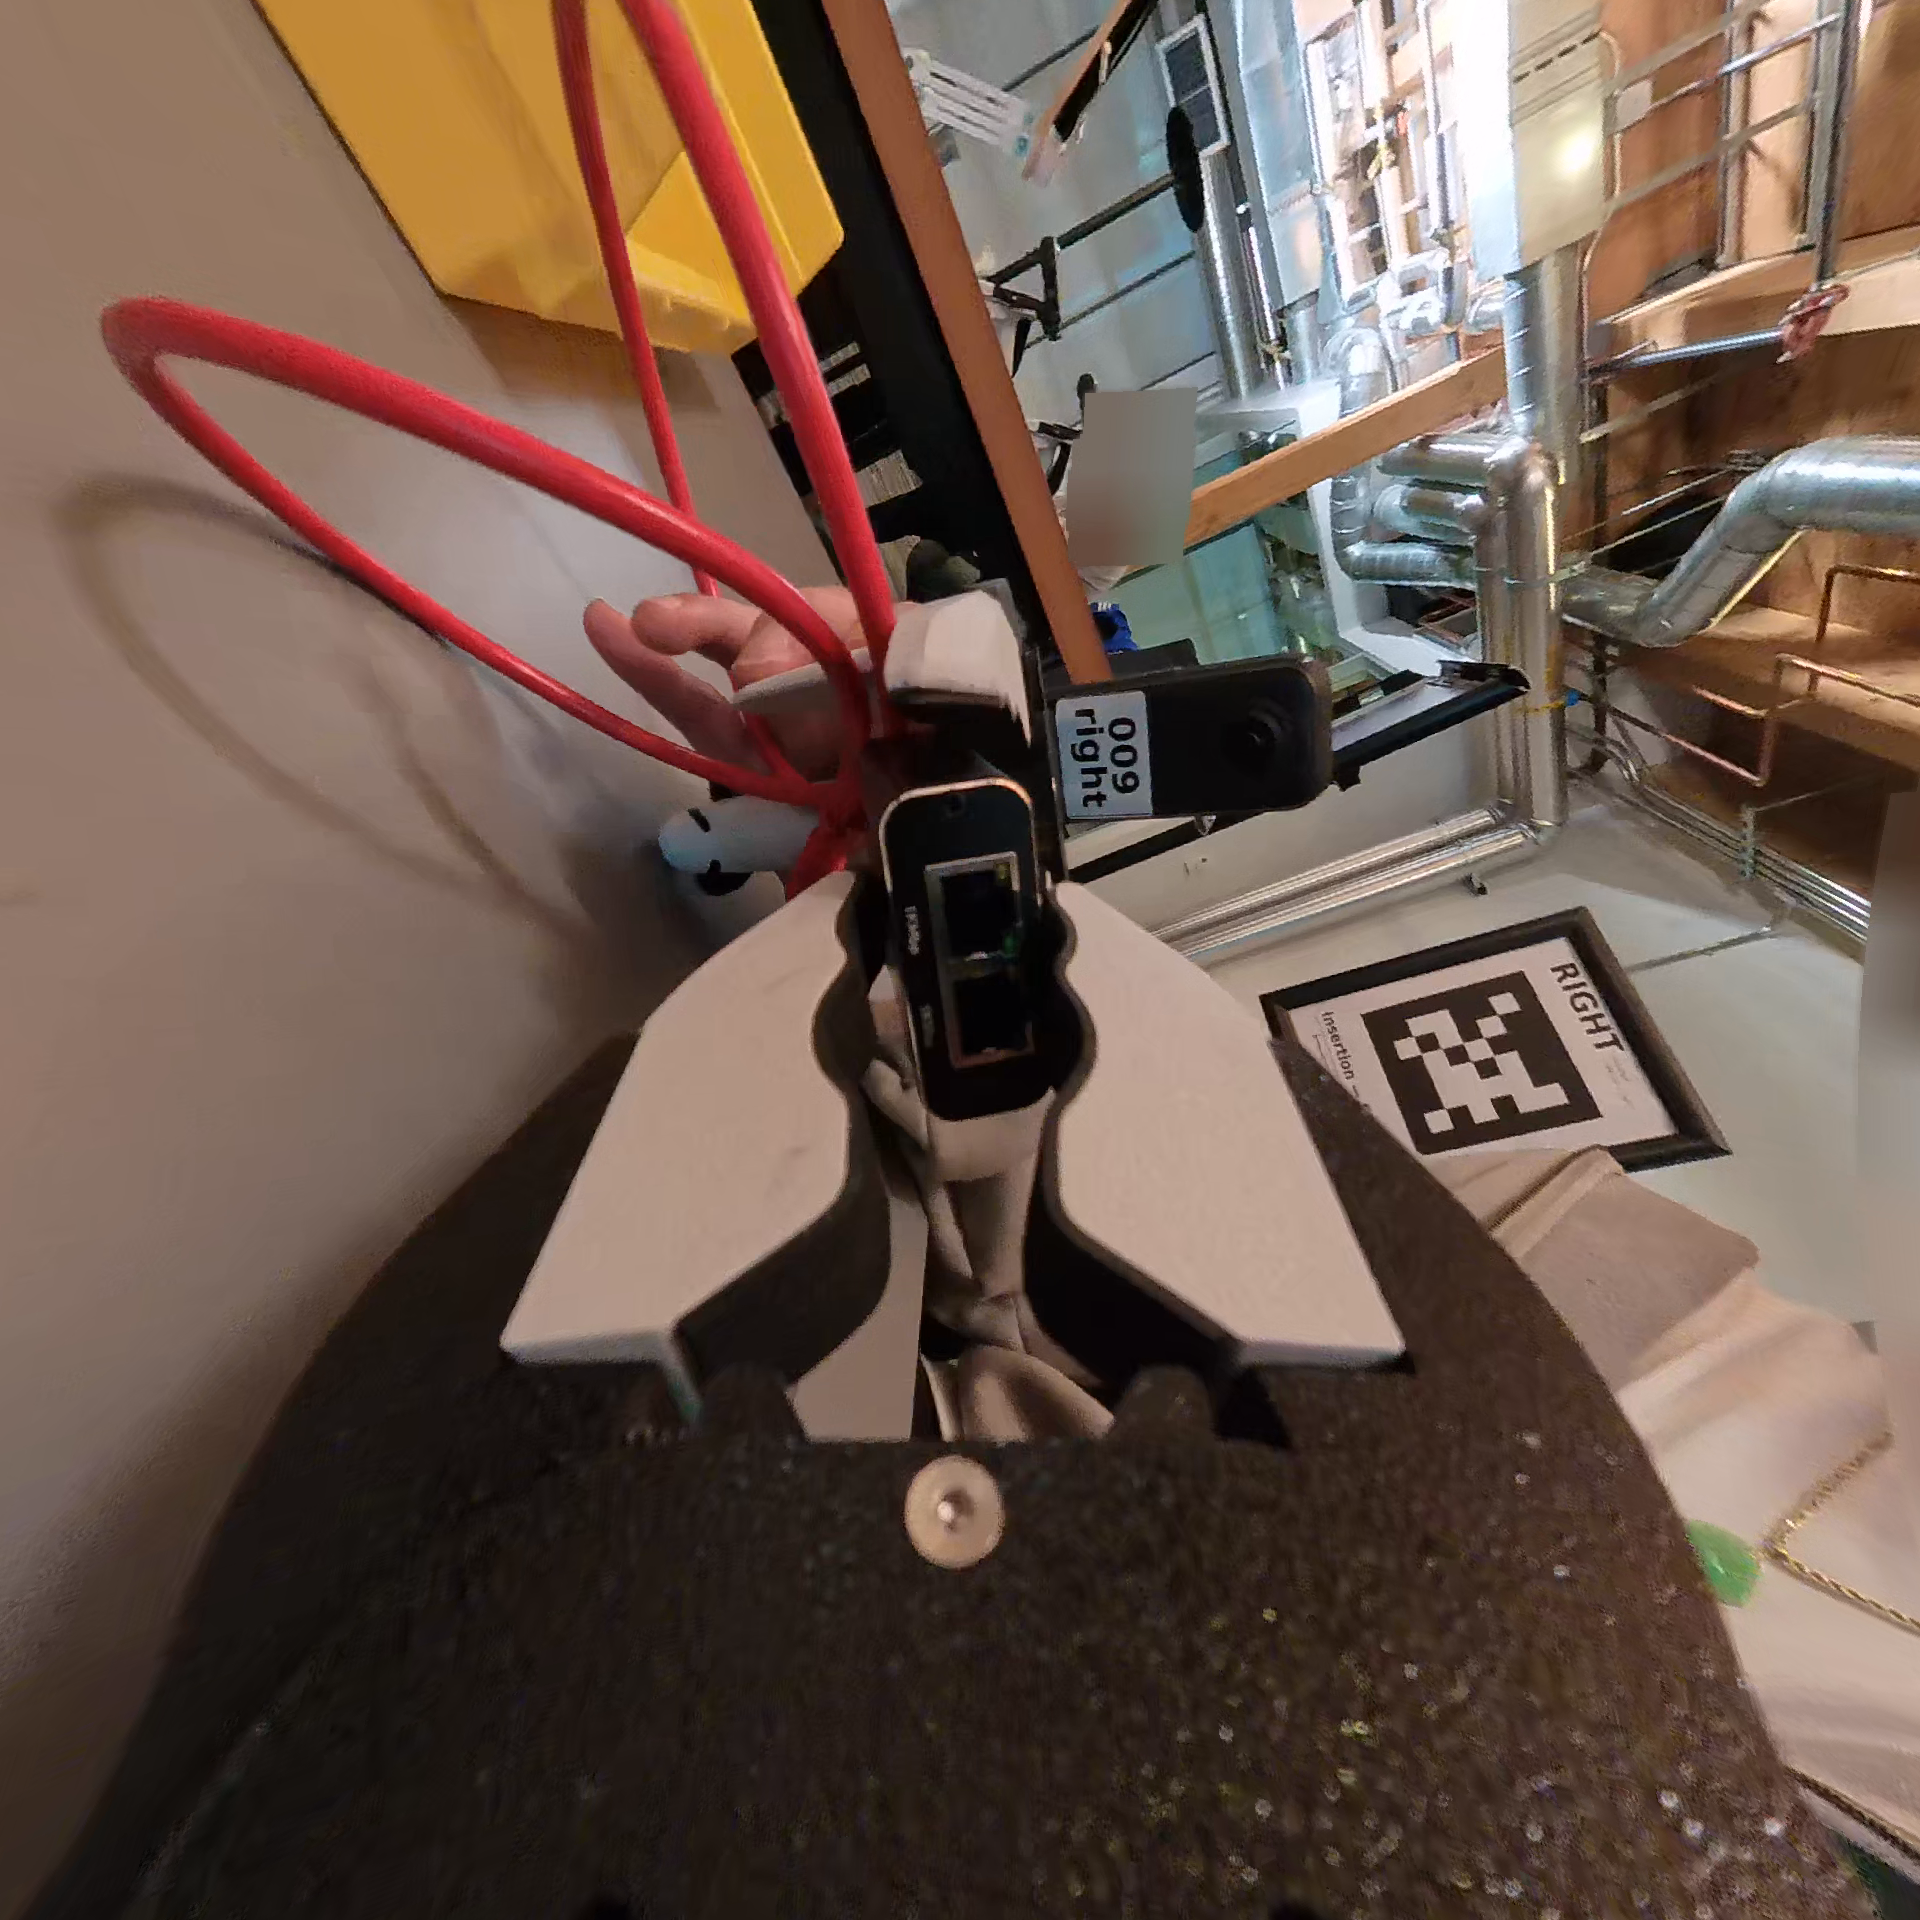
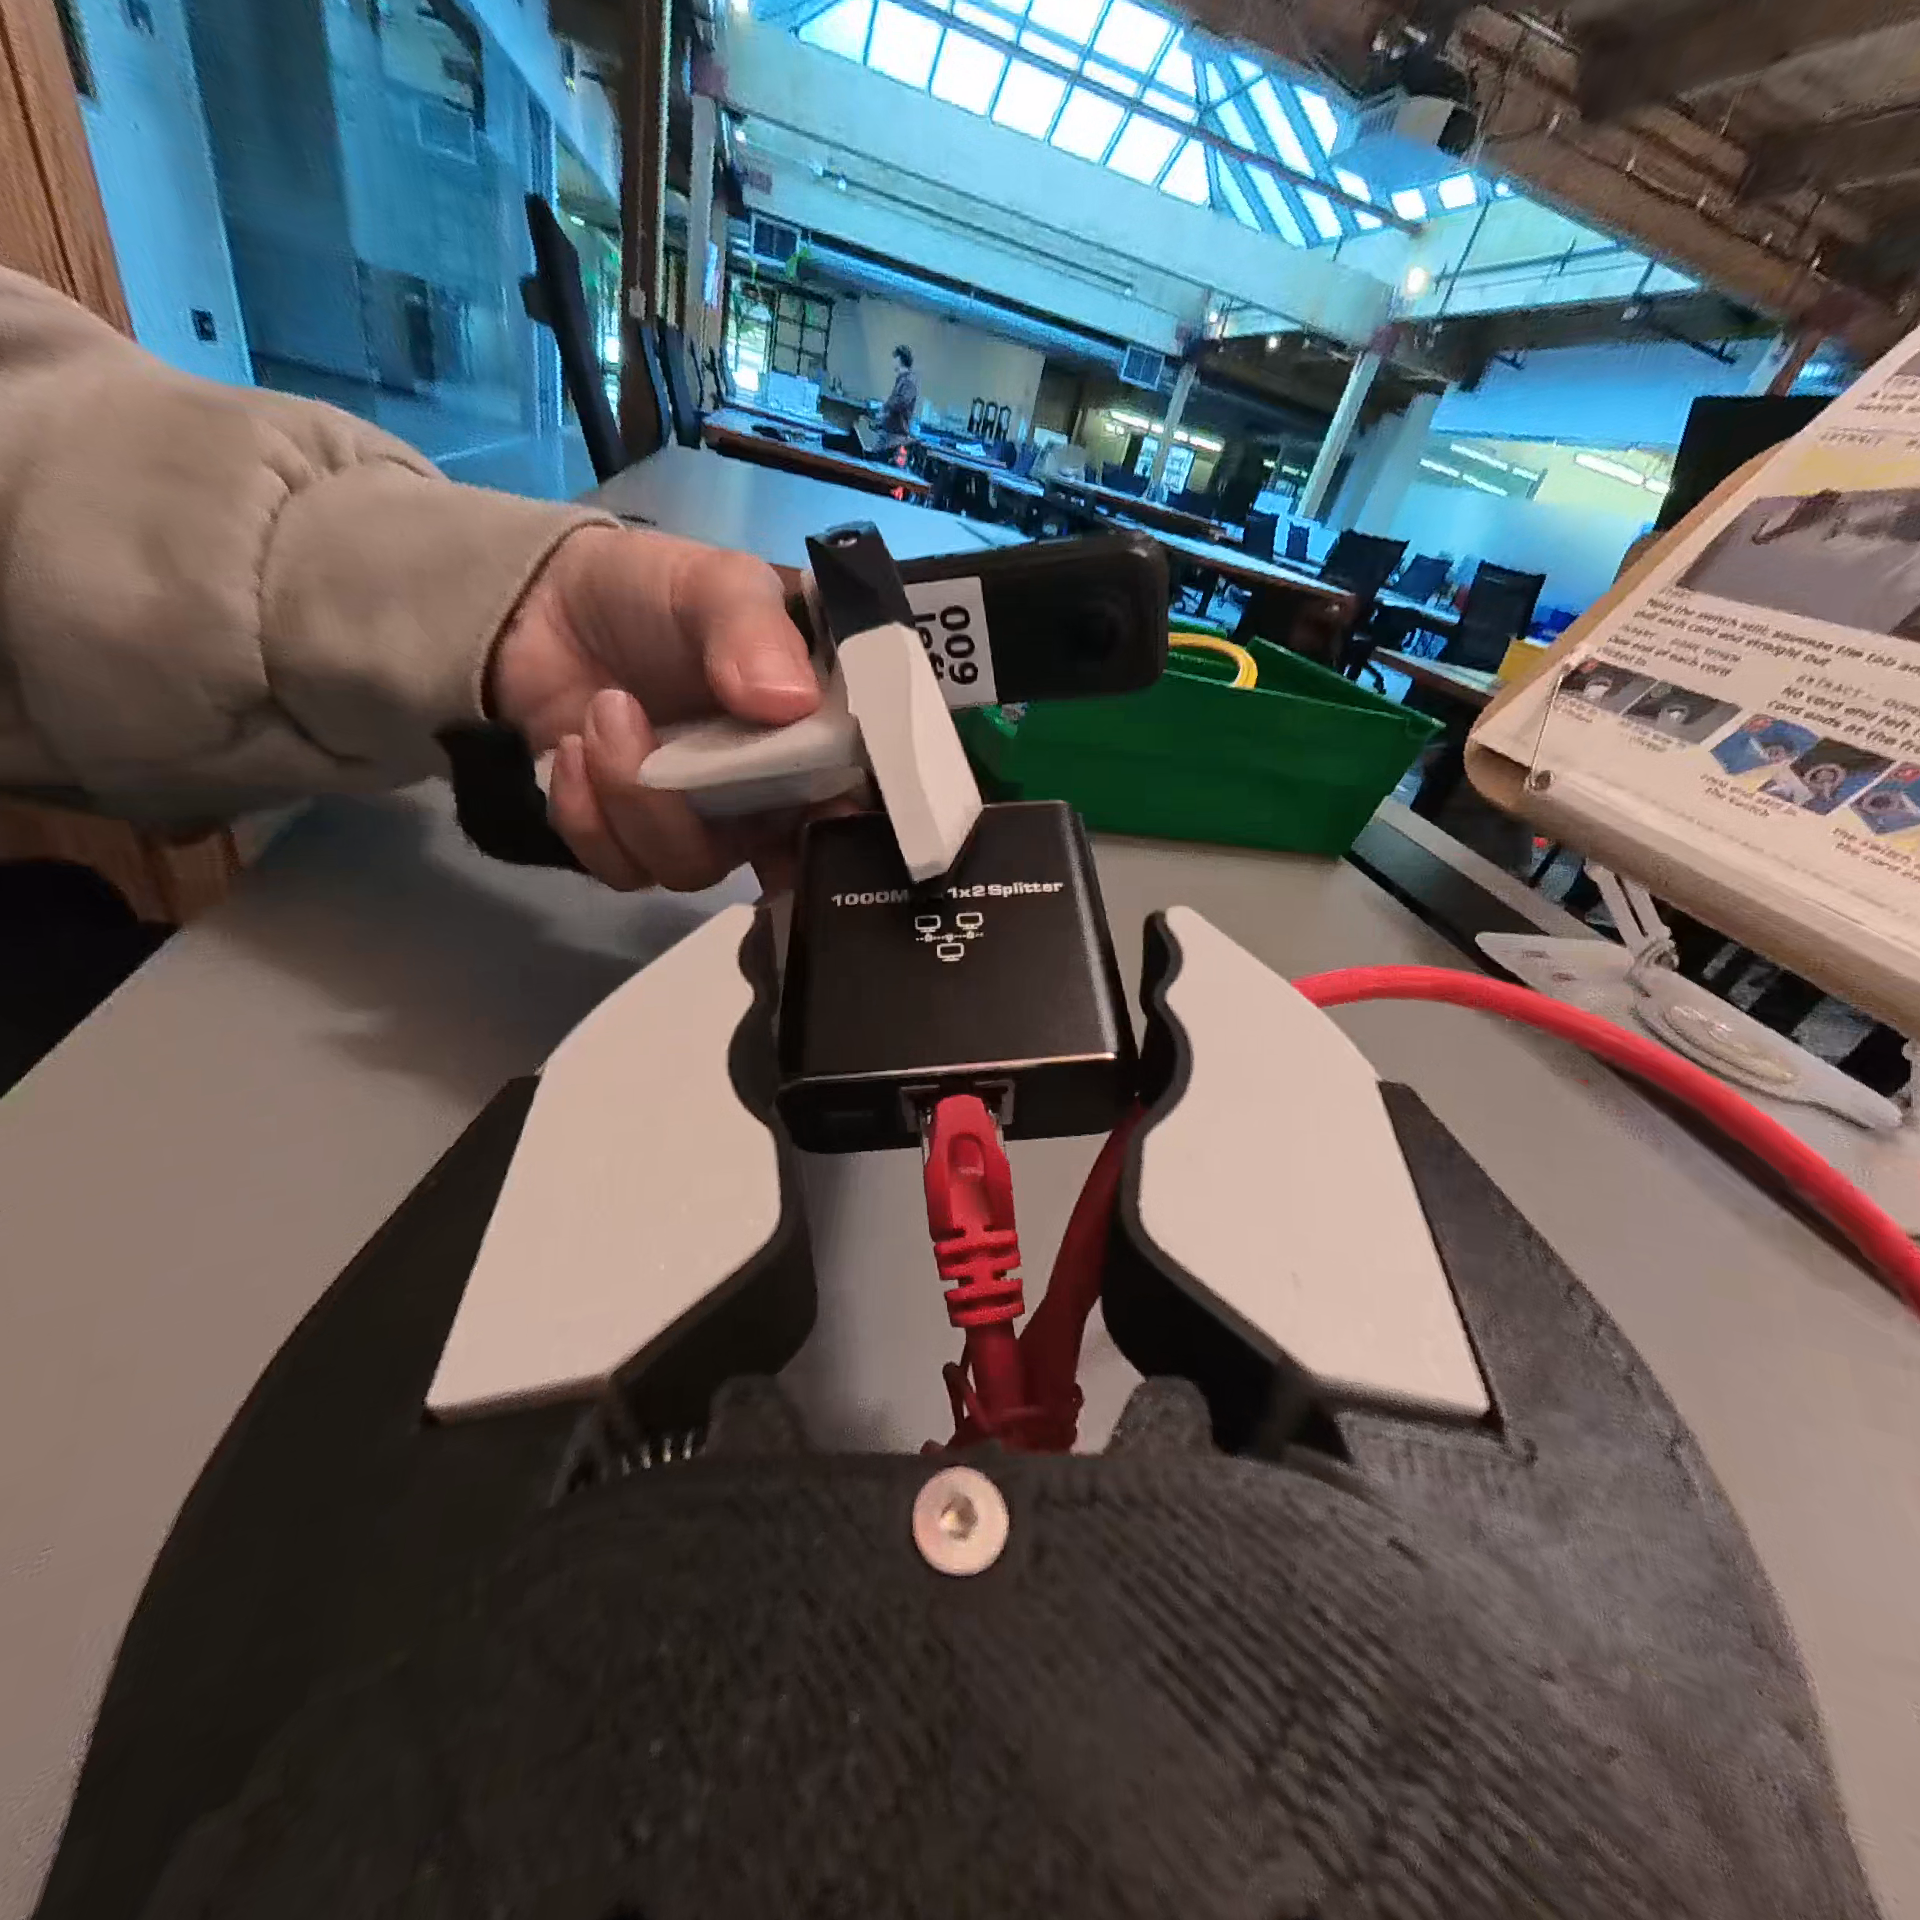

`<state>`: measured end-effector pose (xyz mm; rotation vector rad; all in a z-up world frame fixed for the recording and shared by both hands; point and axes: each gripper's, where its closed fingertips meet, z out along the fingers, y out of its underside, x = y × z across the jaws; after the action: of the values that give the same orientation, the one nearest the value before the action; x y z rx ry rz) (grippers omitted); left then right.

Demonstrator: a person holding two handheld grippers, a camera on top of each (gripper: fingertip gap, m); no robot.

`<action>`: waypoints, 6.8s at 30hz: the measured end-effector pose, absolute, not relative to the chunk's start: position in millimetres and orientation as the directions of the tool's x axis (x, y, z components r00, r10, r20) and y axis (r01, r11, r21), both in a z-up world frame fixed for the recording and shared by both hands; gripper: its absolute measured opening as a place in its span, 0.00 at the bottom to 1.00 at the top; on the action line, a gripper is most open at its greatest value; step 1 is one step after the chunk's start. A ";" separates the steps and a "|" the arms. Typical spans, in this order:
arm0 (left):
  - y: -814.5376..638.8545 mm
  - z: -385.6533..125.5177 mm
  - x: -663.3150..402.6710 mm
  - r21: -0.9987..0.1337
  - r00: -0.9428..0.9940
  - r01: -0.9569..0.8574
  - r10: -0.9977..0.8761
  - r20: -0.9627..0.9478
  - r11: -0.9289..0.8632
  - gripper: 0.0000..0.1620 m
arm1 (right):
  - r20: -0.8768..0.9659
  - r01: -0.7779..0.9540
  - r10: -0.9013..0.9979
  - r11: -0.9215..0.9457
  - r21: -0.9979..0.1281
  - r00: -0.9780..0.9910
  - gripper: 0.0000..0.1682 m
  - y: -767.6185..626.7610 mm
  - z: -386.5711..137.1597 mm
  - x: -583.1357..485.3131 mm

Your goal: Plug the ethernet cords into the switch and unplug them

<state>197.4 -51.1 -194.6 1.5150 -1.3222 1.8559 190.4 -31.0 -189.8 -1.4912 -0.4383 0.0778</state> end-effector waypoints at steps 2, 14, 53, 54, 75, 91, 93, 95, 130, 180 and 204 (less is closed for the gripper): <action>-50.4 -192.1 197.4 -0.403 -0.330 -0.779 -0.233 0.915 -0.480 0.17 | 0.246 0.226 0.314 0.101 -0.969 0.917 0.39 -31.8 -187.5 190.4; -55.9 -191.0 188.5 -0.482 -0.379 -0.796 -0.319 0.869 -0.366 0.17 | 0.156 0.152 0.412 0.041 -0.987 0.898 0.43 -33.5 -194.1 179.3; -13.1 -179.5 202.8 -0.501 -0.280 -0.674 -0.439 0.854 -0.543 0.29 | 0.142 0.117 0.320 0.097 -0.988 0.937 0.45 -27.1 -184.2 193.5; -11.7 -180.0 199.7 -0.513 -0.275 -0.680 -0.467 0.841 -0.524 0.30 | 0.144 0.121 0.317 0.092 -0.988 0.937 0.45 -25.5 -185.1 193.1; -33.5 -185.5 189.1 -0.291 -0.281 -0.759 -0.111 0.953 -0.582 0.16 | 0.248 0.192 0.291 0.209 -0.959 0.924 0.37 -33.2 -177.7 189.4; -25.4 -193.9 185.6 -0.350 -0.323 -0.743 -0.152 0.934 -0.571 0.17 | 0.174 0.174 0.334 0.030 -0.984 0.927 0.38 -24.4 -195.4 190.3; -23.3 -195.4 185.4 -0.378 -0.318 -0.738 -0.205 0.926 -0.559 0.17 | 0.167 0.173 0.337 0.013 -0.985 0.927 0.38 -22.9 -197.3 189.9; -19.0 -199.1 184.6 -0.400 -0.299 -0.743 -0.269 0.916 -0.536 0.24 | 0.158 0.162 0.329 0.016 -0.987 0.931 0.38 -22.9 -196.2 191.7; -28.4 -194.9 189.9 -0.553 -0.442 -0.696 -0.333 0.833 -0.458 0.38 | 0.093 0.057 0.363 0.109 -0.992 0.927 0.38 -28.7 -181.7 192.7; 414.7 -195.3 123.2 -0.508 0.751 -0.535 -0.655 0.080 -0.675 0.04 | 0.061 -0.028 0.393 0.215 -0.976 0.917 0.38 -43.3 -168.0 199.2; 139.3 98.3 88.5 -0.556 -0.556 -0.478 -0.724 -0.407 0.680 0.03 | 0.005 -0.133 0.462 0.265 -0.955 0.887 0.38 -53.3 -158.9 198.9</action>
<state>88.5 139.3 98.3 1.3938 -3.4308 0.7773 198.9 -53.3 -158.9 -1.2430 -0.3089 0.4106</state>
